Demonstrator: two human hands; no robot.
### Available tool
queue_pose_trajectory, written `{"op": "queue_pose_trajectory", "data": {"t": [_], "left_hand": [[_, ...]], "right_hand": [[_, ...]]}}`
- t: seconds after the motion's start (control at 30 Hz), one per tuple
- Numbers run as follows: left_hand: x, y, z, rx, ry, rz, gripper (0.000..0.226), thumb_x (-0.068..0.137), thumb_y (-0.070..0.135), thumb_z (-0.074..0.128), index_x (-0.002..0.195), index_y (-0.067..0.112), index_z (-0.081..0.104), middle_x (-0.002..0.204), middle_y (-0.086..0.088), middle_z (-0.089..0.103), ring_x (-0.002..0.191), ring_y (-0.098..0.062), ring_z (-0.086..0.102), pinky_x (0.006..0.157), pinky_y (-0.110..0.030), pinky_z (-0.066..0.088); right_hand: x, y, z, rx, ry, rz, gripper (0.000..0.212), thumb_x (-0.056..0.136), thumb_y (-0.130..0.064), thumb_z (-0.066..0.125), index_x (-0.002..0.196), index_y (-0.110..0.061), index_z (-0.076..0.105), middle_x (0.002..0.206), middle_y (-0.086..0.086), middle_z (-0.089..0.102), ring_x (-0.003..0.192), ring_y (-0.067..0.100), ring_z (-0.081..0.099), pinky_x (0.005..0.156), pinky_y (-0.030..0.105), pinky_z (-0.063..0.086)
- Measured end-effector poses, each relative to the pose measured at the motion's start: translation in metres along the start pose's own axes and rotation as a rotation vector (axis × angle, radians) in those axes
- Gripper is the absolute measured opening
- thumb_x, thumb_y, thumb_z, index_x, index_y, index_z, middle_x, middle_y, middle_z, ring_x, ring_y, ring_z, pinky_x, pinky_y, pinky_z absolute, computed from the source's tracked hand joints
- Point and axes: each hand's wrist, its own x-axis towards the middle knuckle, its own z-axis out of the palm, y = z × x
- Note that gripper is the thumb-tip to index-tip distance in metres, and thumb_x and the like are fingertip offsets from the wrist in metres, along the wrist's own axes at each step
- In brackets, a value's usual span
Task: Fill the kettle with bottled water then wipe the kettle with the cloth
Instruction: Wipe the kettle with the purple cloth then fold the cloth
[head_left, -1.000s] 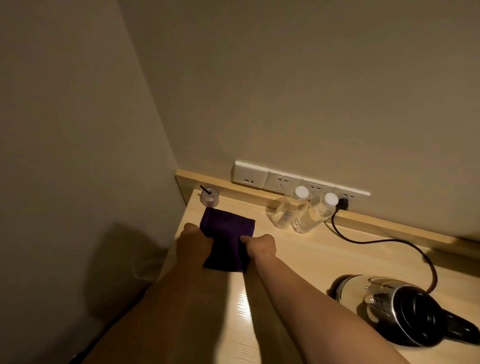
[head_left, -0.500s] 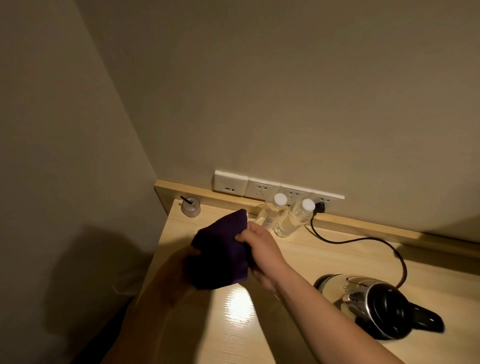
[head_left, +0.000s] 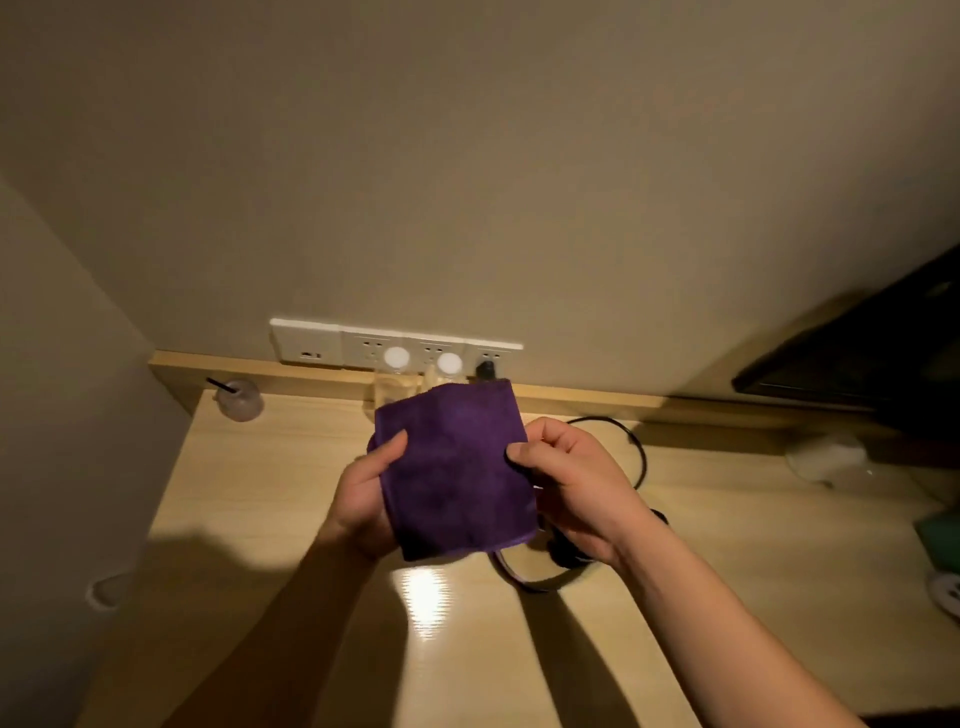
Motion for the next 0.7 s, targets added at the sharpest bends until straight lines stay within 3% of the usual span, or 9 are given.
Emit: {"op": "queue_pose_trajectory", "data": {"t": [0.07,0.17,0.23,0.3,0.4,0.47,0.53,0.6,0.7], "left_hand": [[0.006,0.003,0.012,0.02,-0.047,-0.022,0.056,0.087,0.028,0.067,0.137,0.003,0.06,0.134,-0.022,0.067,0.122,-0.039,0.066,0.09,-0.054,0.059],[0.019,0.013,0.021,0.139,-0.162,-0.034,0.051,0.085,0.024,0.079,0.131,0.005,0.067,0.132,-0.021,0.068,0.123,-0.037,0.066,0.095,-0.052,0.056],[0.029,0.018,0.025,0.331,-0.147,0.001,0.058,0.077,0.029,0.088,0.128,0.008,0.07,0.13,-0.018,0.07,0.12,-0.033,0.068,0.095,-0.045,0.058],[0.044,0.012,0.028,0.576,-0.081,0.005,0.064,0.061,0.043,0.097,0.115,0.015,0.077,0.119,-0.012,0.076,0.109,-0.024,0.073,0.09,-0.036,0.06],[0.07,-0.018,0.028,0.882,-0.077,-0.166,0.068,0.052,0.063,0.093,0.104,0.021,0.079,0.109,-0.006,0.079,0.1,-0.021,0.073,0.095,-0.036,0.056],[0.088,-0.042,0.023,0.899,-0.098,-0.292,0.052,0.068,0.055,0.086,0.105,0.018,0.079,0.113,-0.011,0.078,0.102,-0.023,0.074,0.098,-0.038,0.055],[0.106,-0.058,0.019,0.833,-0.098,-0.347,0.033,0.082,0.04,0.074,0.102,0.015,0.081,0.109,-0.013,0.079,0.098,-0.024,0.076,0.09,-0.035,0.06],[0.124,-0.066,0.022,0.816,-0.13,-0.39,0.027,0.081,0.036,0.073,0.094,0.015,0.084,0.1,-0.012,0.08,0.089,-0.023,0.077,0.08,-0.033,0.062],[0.149,-0.073,0.036,0.944,-0.195,-0.458,0.036,0.069,0.044,0.077,0.091,0.017,0.083,0.098,-0.013,0.079,0.087,-0.026,0.074,0.085,-0.037,0.058]], "right_hand": [[-0.013,0.005,-0.032,-0.255,0.154,-0.089,0.014,0.097,-0.014,0.072,0.085,-0.021,0.074,0.092,0.007,0.079,0.087,0.016,0.076,0.076,0.031,0.06],[-0.033,0.019,-0.074,-0.72,0.335,-0.232,0.008,0.096,-0.025,0.074,0.098,-0.033,0.075,0.097,-0.012,0.077,0.096,0.001,0.071,0.08,0.023,0.057],[-0.042,0.032,-0.09,-1.024,0.314,-0.311,0.02,0.099,-0.029,0.071,0.119,-0.031,0.072,0.116,-0.015,0.074,0.106,0.0,0.065,0.09,0.022,0.053],[-0.045,0.046,-0.096,-1.24,0.248,-0.355,0.034,0.103,-0.031,0.065,0.136,-0.024,0.067,0.136,-0.007,0.069,0.125,0.012,0.061,0.105,0.028,0.049],[-0.046,0.065,-0.094,-1.317,0.251,-0.322,0.046,0.108,-0.035,0.057,0.152,-0.023,0.055,0.155,-0.003,0.058,0.144,0.017,0.051,0.12,0.034,0.04],[-0.046,0.074,-0.097,-1.281,0.263,-0.327,0.049,0.108,-0.035,0.056,0.156,-0.023,0.05,0.159,-0.002,0.053,0.147,0.017,0.048,0.122,0.034,0.037],[-0.045,0.078,-0.103,-1.236,0.251,-0.331,0.052,0.107,-0.034,0.059,0.157,-0.024,0.049,0.161,-0.003,0.051,0.149,0.017,0.046,0.122,0.031,0.035],[-0.043,0.08,-0.108,-1.232,0.231,-0.338,0.054,0.106,-0.033,0.062,0.157,-0.025,0.048,0.163,-0.004,0.049,0.15,0.017,0.045,0.121,0.03,0.032],[-0.042,0.083,-0.11,-1.247,0.231,-0.35,0.053,0.104,-0.03,0.064,0.156,-0.023,0.051,0.162,-0.003,0.051,0.149,0.018,0.047,0.121,0.03,0.034]]}}
